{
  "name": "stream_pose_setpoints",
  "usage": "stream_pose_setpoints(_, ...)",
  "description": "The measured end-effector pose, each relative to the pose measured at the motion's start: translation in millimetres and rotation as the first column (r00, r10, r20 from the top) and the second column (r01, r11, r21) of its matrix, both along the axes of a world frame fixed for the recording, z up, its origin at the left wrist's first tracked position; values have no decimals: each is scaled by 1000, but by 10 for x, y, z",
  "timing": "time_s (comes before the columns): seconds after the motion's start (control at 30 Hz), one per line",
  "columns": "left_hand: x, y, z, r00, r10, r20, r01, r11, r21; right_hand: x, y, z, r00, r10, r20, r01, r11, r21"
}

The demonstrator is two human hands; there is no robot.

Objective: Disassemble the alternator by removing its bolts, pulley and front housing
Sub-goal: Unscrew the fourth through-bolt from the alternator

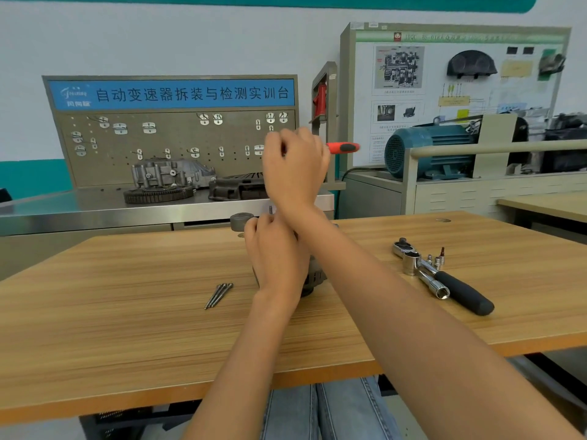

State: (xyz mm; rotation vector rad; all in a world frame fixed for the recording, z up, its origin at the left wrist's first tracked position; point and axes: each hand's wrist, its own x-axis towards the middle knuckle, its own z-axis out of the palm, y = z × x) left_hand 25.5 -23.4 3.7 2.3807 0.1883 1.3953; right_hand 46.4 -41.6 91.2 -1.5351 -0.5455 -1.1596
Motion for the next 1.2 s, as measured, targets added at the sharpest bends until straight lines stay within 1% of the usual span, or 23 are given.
stream_pose_setpoints(0.03, 4, 0, -10, 1000, -4, 15, 4, 1000, -8, -16, -10, 30, 993, 117, -31, -115, 992, 59)
stream_pose_setpoints(0.07, 3, -6, -16, 999, -17, 36, 18, 999, -28, -19, -16, 62, 968, 241, -73, -230, 964, 135)
stream_pose_setpoints(0.13, 8, -25, -24, 996, -36, 76, 41, 997, -62, -19, -47, 130, 871, 467, -156, -410, 863, 294)
stream_pose_setpoints(0.2, 15, -48, -31, 993, -34, 111, 41, 997, -68, 14, -108, 168, 764, 611, -207, -510, 769, 386)
stream_pose_setpoints(0.27, 18, -65, -35, 992, -22, 124, 30, 998, -61, 26, -167, 185, 686, 691, -226, -577, 707, 409)
stream_pose_setpoints(0.3, 17, -69, -31, 992, -19, 127, 27, 998, -58, 26, -186, 193, 666, 711, -227, -598, 690, 408)
stream_pose_setpoints(0.37, 9, -73, -29, 991, -20, 131, 28, 998, -55, 20, -201, 199, 637, 739, -219, -625, 661, 414)
stream_pose_setpoints(0.43, -2, -76, -26, 991, -23, 135, 30, 998, -49, 6, -195, 201, 628, 748, -216, -633, 652, 417)
stream_pose_setpoints(0.6, -14, -66, -28, 989, -39, 142, 48, 997, -57, -10, -169, 163, 716, 663, -220, -564, 734, 378)
stream_pose_setpoints(0.83, -12, -72, -28, 986, -48, 158, 62, 995, -81, -5, -163, 168, 735, 638, -230, -540, 756, 369)
stream_pose_setpoints(0.9, -9, -72, -30, 988, -40, 146, 52, 995, -81, -3, -150, 147, 763, 607, -223, -519, 781, 347)
stream_pose_setpoints(0.93, -8, -68, -35, 990, -40, 138, 51, 996, -79, 2, -136, 125, 795, 571, -204, -499, 807, 316)
stream_pose_setpoints(1.0, -9, -56, -40, 992, -45, 118, 54, 996, -74, 21, -98, 66, 885, 444, -140, -413, 887, 208)
stream_pose_setpoints(1.03, -7, -47, -43, 993, -47, 109, 54, 997, -62, 30, -81, 32, 929, 356, -97, -341, 929, 141)
stream_pose_setpoints(1.1, -6, -35, -45, 995, -39, 90, 42, 999, -28, 45, -57, -33, 995, 98, -8, -98, 995, -12)
stream_pose_setpoints(1.17, -5, -32, -45, 995, -45, 87, 47, 999, -22, 54, -38, -99, 984, -170, 61, 176, 978, -110)
stream_pose_setpoints(1.2, -5, -33, -44, 994, -51, 94, 54, 998, -21, 55, -34, -124, 964, -252, 80, 261, 957, -127)
